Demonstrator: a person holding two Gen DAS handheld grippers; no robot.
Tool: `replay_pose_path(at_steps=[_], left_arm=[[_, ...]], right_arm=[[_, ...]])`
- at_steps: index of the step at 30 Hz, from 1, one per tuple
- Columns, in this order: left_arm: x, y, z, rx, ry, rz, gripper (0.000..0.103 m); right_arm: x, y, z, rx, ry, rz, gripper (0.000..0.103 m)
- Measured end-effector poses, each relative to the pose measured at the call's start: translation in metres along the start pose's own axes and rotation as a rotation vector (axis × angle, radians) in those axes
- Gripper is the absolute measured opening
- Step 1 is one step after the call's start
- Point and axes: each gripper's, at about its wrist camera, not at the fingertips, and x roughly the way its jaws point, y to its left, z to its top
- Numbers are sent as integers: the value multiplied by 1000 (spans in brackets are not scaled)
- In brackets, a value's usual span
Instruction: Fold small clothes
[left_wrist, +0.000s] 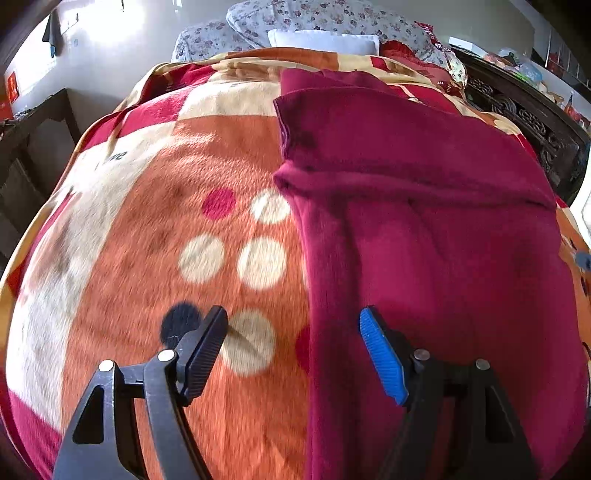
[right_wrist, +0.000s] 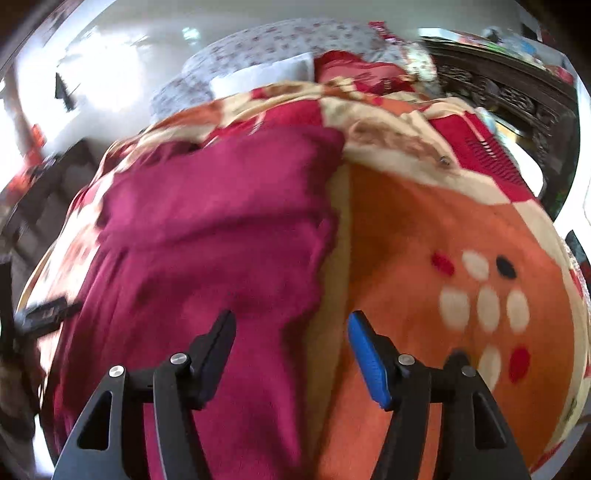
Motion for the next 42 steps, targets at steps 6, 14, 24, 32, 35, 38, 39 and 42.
replay_pose_path(at_steps=[6,14,24,32,35,38,39,42], left_arm=[[-18,1,-24,-10,10,3,74],[-39,-2,-56,-4,36,-24,74],[-68,2,-106,-8,88,-101,84],[-73,0,-118,-43,104,-107,93],[-74,0,-120,-51,113,-114,95],[-74,1,-120,-59,123,-131,98],[-74,1,-121,-60,125,-133,99],[-74,-3,-121,-54,133,-124,100]], right_arm=[[-18,2,-47,-5,67,15,70],[-41,-3,-97,22,112,65,76],[-65,0,-130,27,114,110,82],[-66,14,-136,27,118,191,82],[-67,15,-136,33,123,214,82],[-67,15,-138,51,130,259,82],[-66,15,-139,55,131,270,82],[-65,14,-141,77,127,277,82]])
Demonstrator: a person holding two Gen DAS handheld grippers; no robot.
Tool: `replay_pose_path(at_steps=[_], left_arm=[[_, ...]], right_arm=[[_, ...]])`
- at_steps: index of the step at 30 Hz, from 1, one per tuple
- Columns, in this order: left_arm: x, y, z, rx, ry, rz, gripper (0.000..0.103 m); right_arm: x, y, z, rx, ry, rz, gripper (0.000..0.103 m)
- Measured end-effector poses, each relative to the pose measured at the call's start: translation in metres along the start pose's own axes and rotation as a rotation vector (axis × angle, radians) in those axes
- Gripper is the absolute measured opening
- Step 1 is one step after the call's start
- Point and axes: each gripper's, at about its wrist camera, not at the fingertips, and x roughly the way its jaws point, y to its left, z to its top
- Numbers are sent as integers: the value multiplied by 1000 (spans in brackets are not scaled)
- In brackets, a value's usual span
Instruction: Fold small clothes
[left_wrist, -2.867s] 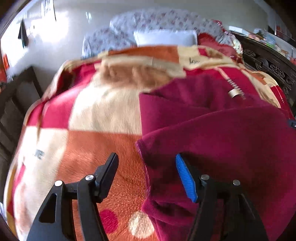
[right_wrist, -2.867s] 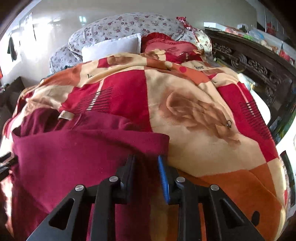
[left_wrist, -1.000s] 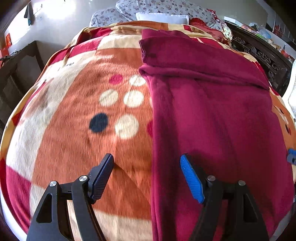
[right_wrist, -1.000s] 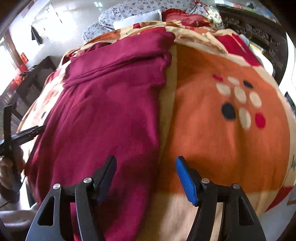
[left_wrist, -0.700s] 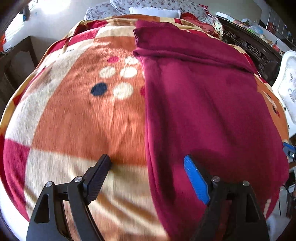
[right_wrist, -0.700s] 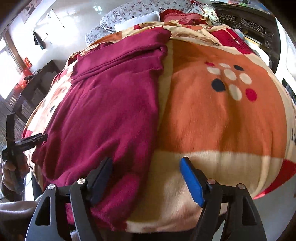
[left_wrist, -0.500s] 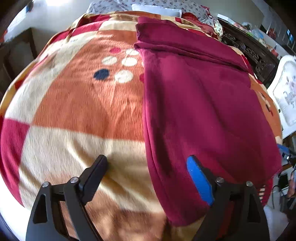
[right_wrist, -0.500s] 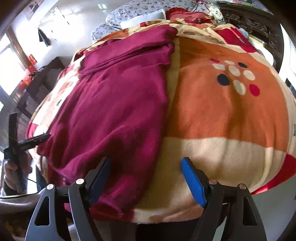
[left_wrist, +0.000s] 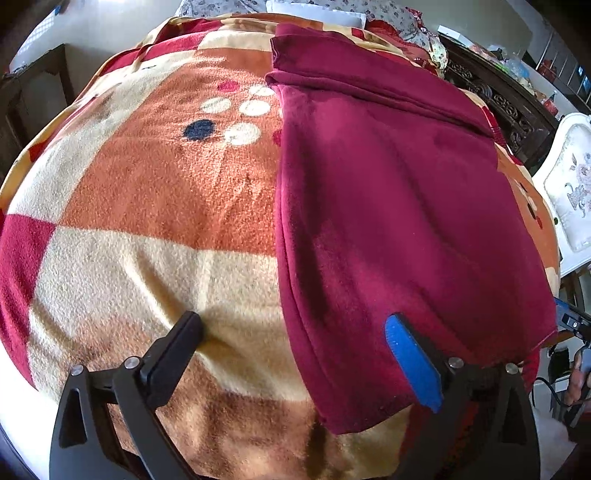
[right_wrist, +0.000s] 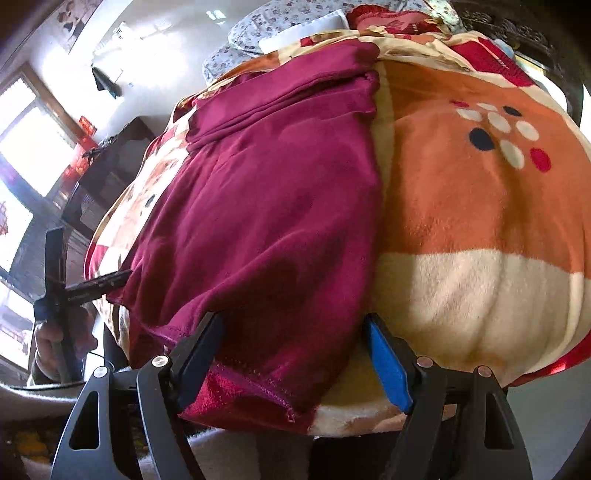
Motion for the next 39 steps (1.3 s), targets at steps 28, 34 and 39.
replay_pose_path(at_steps=[28,34,39], left_arm=[[13,-3,9,29,11,42,103],[12,-3,6,33,-8,47,103],[9,-5,2,39,-15,47,103]], right_arm=[[-1,-9,-5,-3,34,48,41],[0,-12,-7,8,15,70,41],[-6,-13,-9,-8,8,119,24]])
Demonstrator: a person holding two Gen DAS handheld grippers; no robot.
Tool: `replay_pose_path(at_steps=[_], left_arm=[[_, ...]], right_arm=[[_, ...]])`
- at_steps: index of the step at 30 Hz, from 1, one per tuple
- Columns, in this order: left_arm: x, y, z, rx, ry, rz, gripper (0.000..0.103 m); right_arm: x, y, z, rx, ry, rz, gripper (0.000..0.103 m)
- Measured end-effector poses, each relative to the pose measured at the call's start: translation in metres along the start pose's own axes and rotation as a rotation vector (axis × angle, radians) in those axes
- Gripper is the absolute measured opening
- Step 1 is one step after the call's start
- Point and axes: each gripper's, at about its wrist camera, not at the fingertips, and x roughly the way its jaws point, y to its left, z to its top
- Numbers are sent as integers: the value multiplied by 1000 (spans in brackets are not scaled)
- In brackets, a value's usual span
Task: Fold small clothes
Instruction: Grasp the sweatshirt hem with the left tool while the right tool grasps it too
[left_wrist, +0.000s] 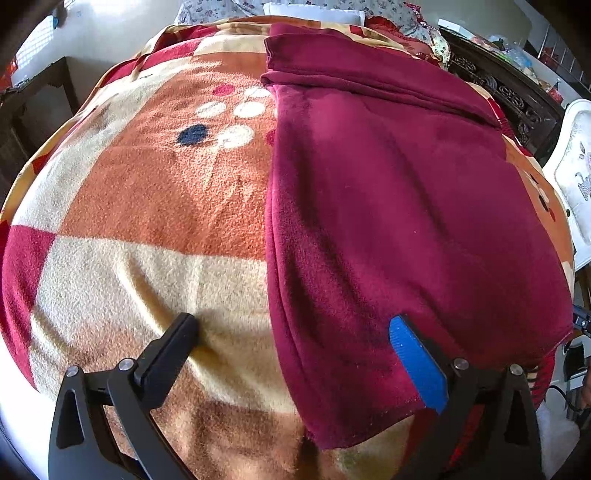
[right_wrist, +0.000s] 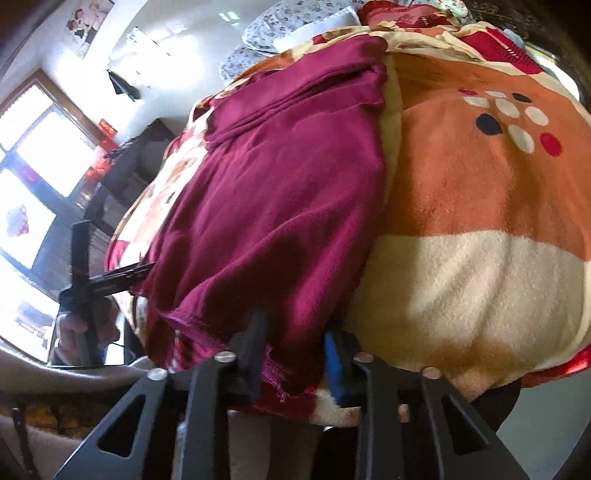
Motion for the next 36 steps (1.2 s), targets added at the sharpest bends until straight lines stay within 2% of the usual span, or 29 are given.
replay_pose_path(at_steps=[2,4,6,7,13,17,20,28,36], left_arm=[[-5,-2,-2,26,-10,-16,89],[-12,-5,-1,65,-20,-40,40],[-16,-3,3,68,5,-101,16],[-18,-2,6,62,13,-120,12],[-35,7,25,28,-10,-209,8],[-50,12,48,17,-64,-231,8],[-55,18,74,0,-102,-240,8],[-44,18,181,-28,-214,-210,8],[1,12,285,-57,-240,-147,8]], right_arm=[[-6,-1,5,14,-15,41,18],[-12,0,10,21,-34,82,17],[-19,4,17,13,-60,112,17],[-21,6,21,7,-74,123,16],[-35,18,55,-26,-177,170,14],[-42,19,85,-22,-262,167,13],[-41,15,112,-3,-307,133,12],[-19,2,202,16,-358,76,12],[14,-23,295,50,-389,-21,11]])
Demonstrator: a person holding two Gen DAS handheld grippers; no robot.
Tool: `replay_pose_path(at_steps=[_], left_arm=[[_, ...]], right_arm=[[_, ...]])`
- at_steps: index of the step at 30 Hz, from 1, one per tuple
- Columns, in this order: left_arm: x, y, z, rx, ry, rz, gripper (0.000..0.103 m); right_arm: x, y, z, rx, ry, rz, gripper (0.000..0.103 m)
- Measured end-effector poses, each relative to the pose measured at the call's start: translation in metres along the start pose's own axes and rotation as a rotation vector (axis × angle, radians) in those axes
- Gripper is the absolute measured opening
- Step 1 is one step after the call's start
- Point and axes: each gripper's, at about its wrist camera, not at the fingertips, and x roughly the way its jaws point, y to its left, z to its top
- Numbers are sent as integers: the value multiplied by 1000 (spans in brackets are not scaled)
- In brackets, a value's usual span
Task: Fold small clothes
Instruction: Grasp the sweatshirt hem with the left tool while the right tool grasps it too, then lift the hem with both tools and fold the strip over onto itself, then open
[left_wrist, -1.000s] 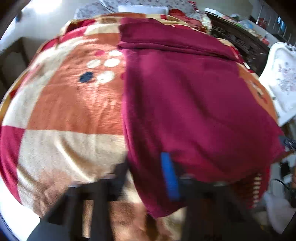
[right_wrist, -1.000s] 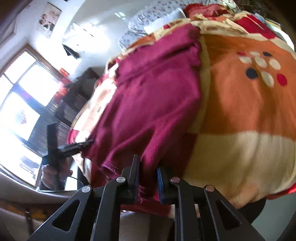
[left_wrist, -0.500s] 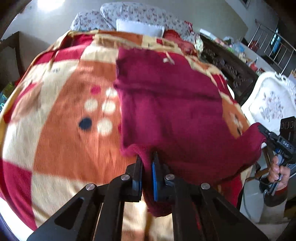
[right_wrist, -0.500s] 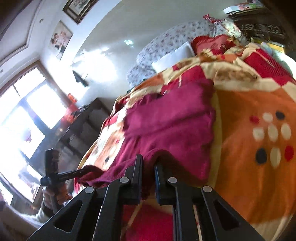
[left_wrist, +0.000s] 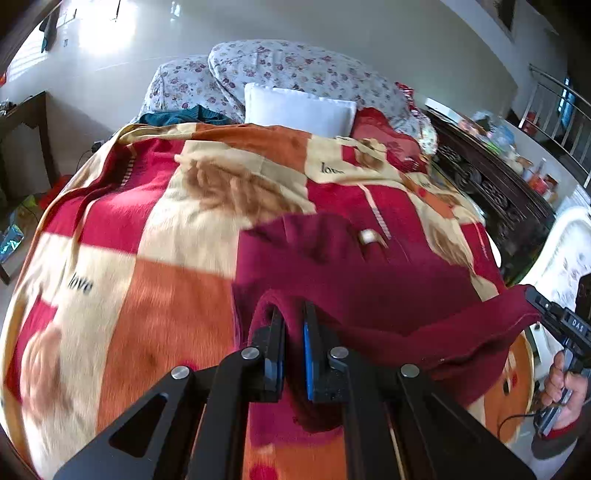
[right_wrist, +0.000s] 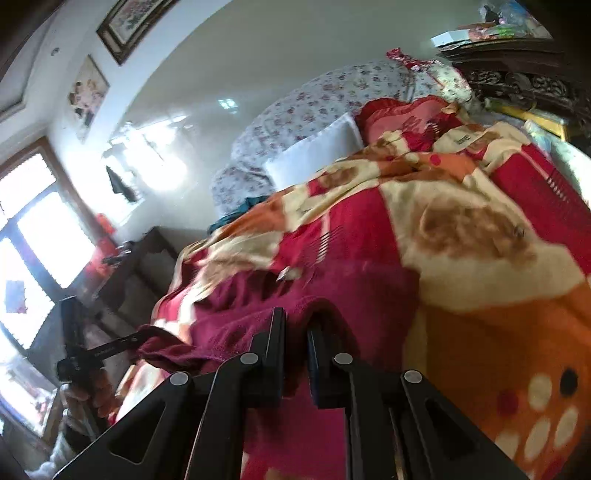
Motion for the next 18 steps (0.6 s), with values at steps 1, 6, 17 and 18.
replay_pose_path(at_steps=[1,6,17,18], left_arm=[[8,2,7,-9,3,2,8],[55,13,33,-75,69,-27,11],[34,31,54,-78,-71,42,68],[33,31,53,-75,-59,38,68]], right_arm=[[10,-5,6,18,3,-7,11],[72,-47,23,138,85,-104,15],[40,-54,39,199,-92,-100,76],[37,-52,39,199,-89,-89,76]])
